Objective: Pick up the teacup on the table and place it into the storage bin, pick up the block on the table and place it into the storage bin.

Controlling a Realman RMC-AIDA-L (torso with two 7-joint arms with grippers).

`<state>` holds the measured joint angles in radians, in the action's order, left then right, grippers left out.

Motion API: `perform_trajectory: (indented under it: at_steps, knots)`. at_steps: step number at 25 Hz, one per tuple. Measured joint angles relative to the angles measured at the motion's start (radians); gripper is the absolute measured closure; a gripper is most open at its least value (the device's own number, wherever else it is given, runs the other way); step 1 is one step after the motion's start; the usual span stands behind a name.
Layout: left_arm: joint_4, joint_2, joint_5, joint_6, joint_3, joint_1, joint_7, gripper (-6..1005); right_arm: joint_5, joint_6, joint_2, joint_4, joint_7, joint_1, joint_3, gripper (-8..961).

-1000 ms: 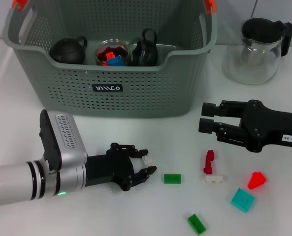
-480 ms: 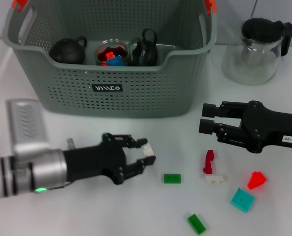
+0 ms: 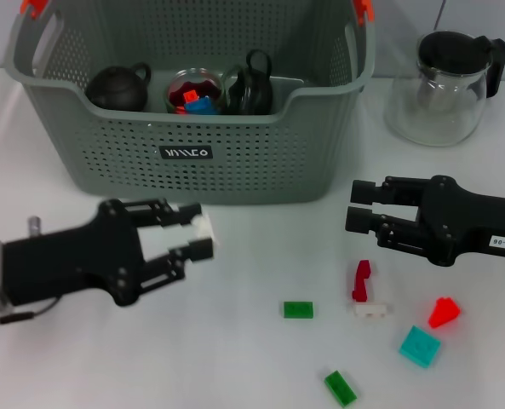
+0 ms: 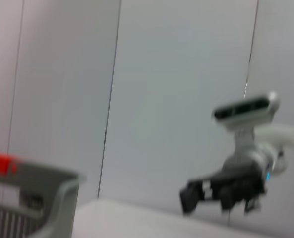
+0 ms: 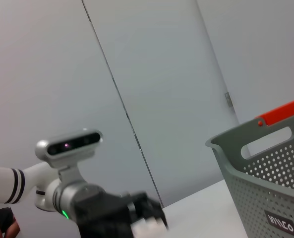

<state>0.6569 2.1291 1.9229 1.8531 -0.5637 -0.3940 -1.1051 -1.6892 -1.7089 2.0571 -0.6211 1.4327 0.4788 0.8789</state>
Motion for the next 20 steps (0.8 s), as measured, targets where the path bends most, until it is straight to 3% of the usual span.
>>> perform_trajectory:
  at_steps: [4,10,17,20]
  knots:
    - [0.003,-0.013,-0.031,0.106,0.101,-0.023,-0.046,593,0.000,0.000,0.001,0.000,-0.002,0.000,0.000,459]
    - [0.008,-0.034,-0.155,0.132,0.145,-0.050,-0.177,593,0.000,0.000,0.001,0.007,-0.006,-0.006,0.000,459]
    - [0.153,-0.061,-0.216,-0.014,0.139,-0.139,-0.497,594,0.000,0.000,-0.001,0.013,-0.009,-0.002,0.000,459]
    - [0.165,-0.074,-0.214,-0.047,0.123,-0.169,-0.543,589,0.000,0.000,-0.001,0.014,-0.009,-0.002,0.000,459]
